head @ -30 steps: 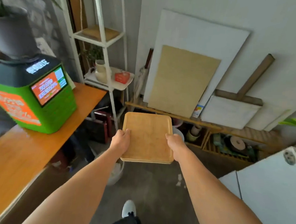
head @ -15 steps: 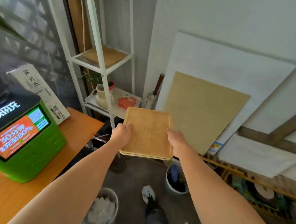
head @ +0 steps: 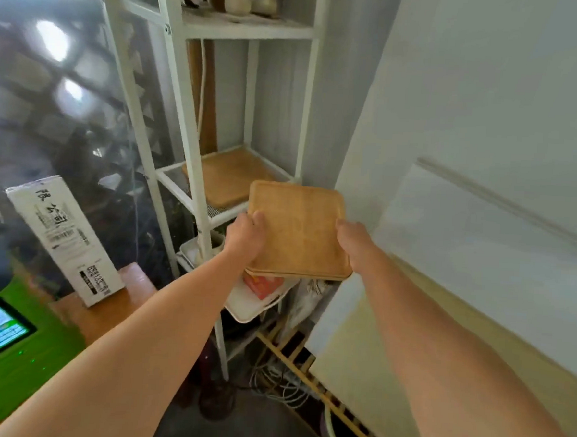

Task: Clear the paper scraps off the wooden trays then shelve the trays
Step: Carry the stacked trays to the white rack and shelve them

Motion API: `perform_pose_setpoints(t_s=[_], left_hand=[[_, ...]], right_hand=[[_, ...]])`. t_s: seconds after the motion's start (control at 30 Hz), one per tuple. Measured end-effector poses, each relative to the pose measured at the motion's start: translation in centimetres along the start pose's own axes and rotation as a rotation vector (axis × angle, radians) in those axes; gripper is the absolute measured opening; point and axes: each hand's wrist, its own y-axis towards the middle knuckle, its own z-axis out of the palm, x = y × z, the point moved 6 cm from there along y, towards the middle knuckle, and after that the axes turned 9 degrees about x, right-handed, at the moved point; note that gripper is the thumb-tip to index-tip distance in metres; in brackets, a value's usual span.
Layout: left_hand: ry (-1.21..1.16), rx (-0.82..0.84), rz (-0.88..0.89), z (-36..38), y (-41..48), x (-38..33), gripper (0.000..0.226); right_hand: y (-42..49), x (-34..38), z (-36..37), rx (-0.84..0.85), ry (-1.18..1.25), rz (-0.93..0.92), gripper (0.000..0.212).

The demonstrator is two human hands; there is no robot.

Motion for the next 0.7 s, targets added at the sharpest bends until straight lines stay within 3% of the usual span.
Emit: perform_pose_setpoints(t_s=[0.23,0.7], left_hand=[[-0.153,-0.205,-0.031,-4.5,6.8,-3.3,0.046],[-0.317,-0.38,-0.124,-8.3,14.0,-2.4,0.047]], right_hand=[[8.1,7.7,2.8,0.107,-0.041,-0.012,0.06],[18.3,15.1,8.6,0.208,-0.083,-0.064,0.055]])
